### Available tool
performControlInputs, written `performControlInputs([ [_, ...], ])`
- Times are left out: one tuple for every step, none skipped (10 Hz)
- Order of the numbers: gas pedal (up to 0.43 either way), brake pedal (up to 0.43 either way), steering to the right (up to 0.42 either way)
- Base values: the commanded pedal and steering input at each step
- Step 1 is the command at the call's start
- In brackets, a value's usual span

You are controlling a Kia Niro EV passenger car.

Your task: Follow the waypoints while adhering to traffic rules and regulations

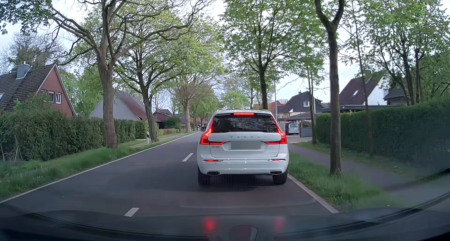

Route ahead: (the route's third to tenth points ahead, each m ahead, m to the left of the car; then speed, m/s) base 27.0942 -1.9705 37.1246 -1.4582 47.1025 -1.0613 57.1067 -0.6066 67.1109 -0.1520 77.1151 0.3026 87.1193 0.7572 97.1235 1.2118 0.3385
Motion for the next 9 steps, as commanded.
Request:
performControlInputs([
  [0.0, 0.122, 0.003],
  [0.0, 0.122, 0.003],
  [0.0, 0.122, 0.003],
  [0.0, 0.122, 0.003],
  [0.0, 0.128, 0.003],
  [0.0, 0.128, 0.003],
  [0.0, 0.128, 0.003],
  [0.0, 0.128, 0.003],
  [0.0, 0.134, 0.003],
])
